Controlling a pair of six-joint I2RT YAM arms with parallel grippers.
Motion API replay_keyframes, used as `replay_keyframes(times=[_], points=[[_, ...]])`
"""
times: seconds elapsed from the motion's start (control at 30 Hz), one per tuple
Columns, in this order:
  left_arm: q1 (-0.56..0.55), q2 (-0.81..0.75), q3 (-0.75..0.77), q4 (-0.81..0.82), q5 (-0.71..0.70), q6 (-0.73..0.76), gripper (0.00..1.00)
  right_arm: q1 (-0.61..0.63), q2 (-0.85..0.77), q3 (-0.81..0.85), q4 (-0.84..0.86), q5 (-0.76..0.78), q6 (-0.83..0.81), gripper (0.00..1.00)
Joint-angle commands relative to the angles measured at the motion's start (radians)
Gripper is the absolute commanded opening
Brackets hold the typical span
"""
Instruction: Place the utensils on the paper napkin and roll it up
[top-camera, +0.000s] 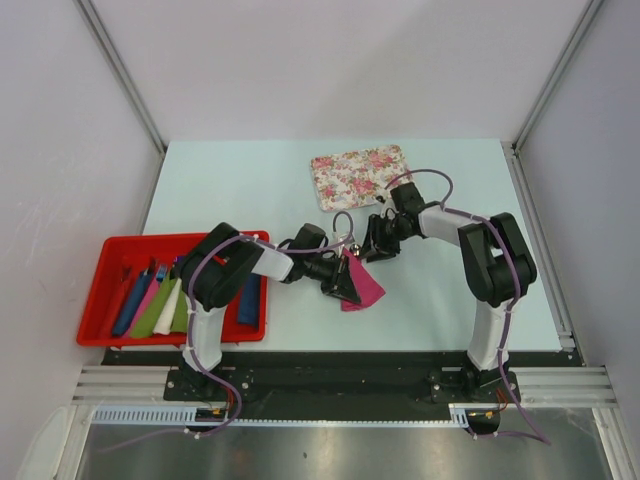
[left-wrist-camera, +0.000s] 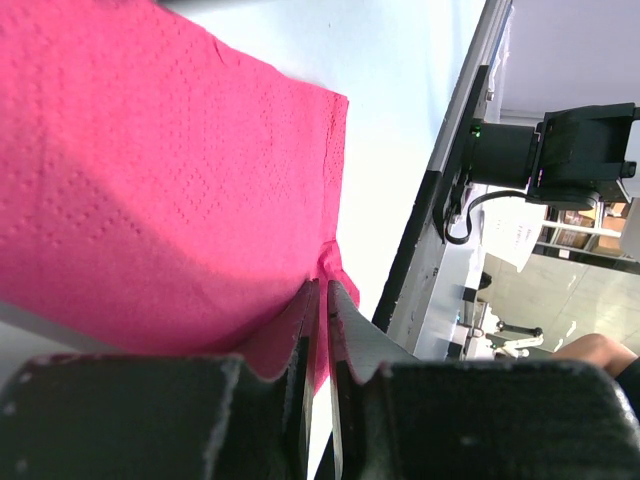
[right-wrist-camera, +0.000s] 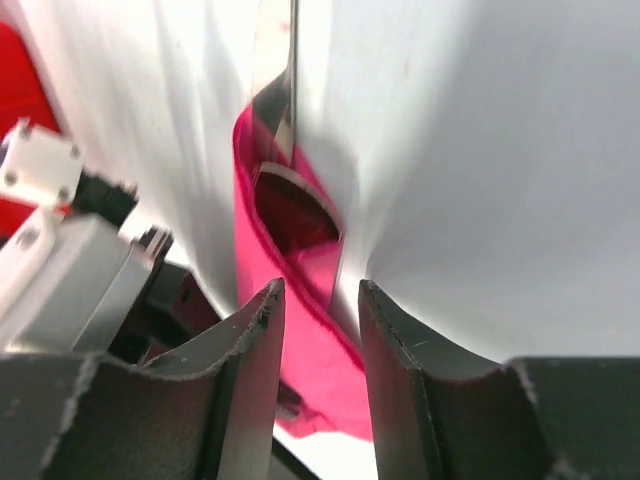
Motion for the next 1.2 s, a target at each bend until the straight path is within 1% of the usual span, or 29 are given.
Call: replay_keyframes(times=[0.0,0.07,0.17,0.33,0.4,0.5,0.63,0.7,0.83,0.9,0.93,0.97,1.0,1.03,1.17], points=[[0.004,0.023,-0.007,-0.026,-0.04,0.032,0.14,0.013,0.056,0.056,-0.027,0.051,-0.032,0.41],[0.005,0.021,-0.007,-0.027,-0.04,0.035,0.14,0.014,0.073,0.061,-0.033,0.042,-0.028,0.41],[0.005,0.021,-0.005,-0.027,-0.041,0.037,0.15,0.017,0.081,0.058,-0.039,0.016,-0.018,0.44],[0.008,0.018,-0.005,-0.029,-0.041,0.037,0.14,0.031,0.085,0.041,-0.055,0.007,-0.014,0.44],[0.008,0.018,-0.005,-0.027,-0.038,0.038,0.15,0.03,0.073,0.033,-0.059,0.002,-0.02,0.47],[0.008,0.021,-0.005,-0.026,-0.041,0.035,0.15,0.028,0.062,0.01,-0.065,-0.007,-0.026,0.49],[0.01,0.02,-0.004,-0.018,-0.043,0.035,0.15,0.045,0.056,-0.016,-0.07,0.045,-0.031,0.48],[0.013,0.021,-0.004,-0.018,-0.043,0.032,0.15,0.053,0.068,-0.018,-0.071,0.086,-0.022,0.45],[0.011,0.017,-0.005,-0.015,-0.046,0.032,0.15,0.054,0.099,-0.01,-0.078,0.111,-0.009,0.4],[0.014,0.014,-0.002,-0.012,-0.049,0.032,0.15,0.054,0.107,-0.011,-0.075,0.11,-0.009,0.33],[0.016,0.012,-0.001,-0.012,-0.052,0.032,0.15,0.053,0.11,-0.012,-0.073,0.107,-0.009,0.29],[0.019,0.011,0.002,-0.012,-0.054,0.03,0.15,0.054,0.117,-0.012,-0.075,0.102,-0.008,0.16],[0.021,0.006,0.004,-0.013,-0.057,0.029,0.15,0.053,0.122,-0.007,-0.076,0.091,-0.009,0.1],[0.022,0.004,0.007,-0.015,-0.063,0.029,0.15,0.053,0.127,-0.004,-0.075,0.084,-0.009,0.0],[0.051,-0.032,0.019,-0.023,-0.09,0.035,0.18,0.044,0.116,-0.001,-0.041,0.018,-0.008,0.0]])
